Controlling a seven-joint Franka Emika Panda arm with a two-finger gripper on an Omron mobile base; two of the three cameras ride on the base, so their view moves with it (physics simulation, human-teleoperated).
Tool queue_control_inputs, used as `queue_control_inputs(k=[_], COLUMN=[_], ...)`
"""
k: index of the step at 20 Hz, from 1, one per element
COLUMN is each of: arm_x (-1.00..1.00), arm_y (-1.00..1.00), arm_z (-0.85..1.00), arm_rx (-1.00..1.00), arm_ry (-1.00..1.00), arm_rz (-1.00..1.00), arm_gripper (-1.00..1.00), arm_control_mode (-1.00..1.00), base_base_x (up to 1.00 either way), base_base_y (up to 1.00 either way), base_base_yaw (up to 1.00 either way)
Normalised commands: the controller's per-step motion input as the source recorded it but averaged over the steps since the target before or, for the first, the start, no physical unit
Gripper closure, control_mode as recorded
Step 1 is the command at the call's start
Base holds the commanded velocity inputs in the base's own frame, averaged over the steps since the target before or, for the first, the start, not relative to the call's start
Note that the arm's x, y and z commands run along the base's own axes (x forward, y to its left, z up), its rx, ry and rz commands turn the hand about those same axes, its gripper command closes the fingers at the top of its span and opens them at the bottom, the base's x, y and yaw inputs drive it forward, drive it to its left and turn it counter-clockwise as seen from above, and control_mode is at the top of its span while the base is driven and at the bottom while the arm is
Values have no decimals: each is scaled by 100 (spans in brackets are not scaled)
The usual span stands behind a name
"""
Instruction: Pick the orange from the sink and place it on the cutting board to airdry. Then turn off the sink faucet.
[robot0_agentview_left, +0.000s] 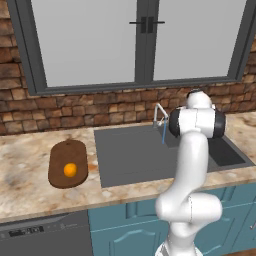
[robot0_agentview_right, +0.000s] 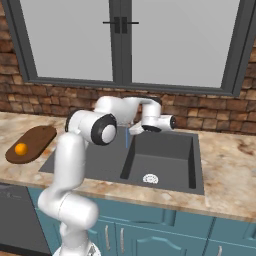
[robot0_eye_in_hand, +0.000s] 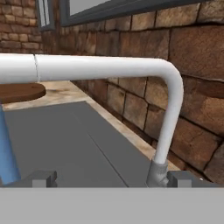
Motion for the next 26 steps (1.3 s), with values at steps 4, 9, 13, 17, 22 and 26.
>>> queue_control_inputs(k=[4, 9, 13, 17, 22, 26], arm_x=[23, 21, 14, 7, 11, 22], arm_y=[-2, 0, -1, -11, -5, 0], arm_z=[-12, -14, -15, -15, -14, -8], arm_rx=[1, 0, 2, 3, 3, 4], arm_ry=[3, 2, 1, 0, 0, 1], arm_rz=[0, 0, 0, 0, 0, 0], arm_gripper=[-100, -100, -100, -100, -100, -100], arm_control_mode=[-100, -100, -100, -100, -100, -100], base_base_x=[0, 0, 0, 0, 0, 0], base_base_y=[0, 0, 0, 0, 0, 0], base_base_yaw=[0, 0, 0, 0, 0, 0])
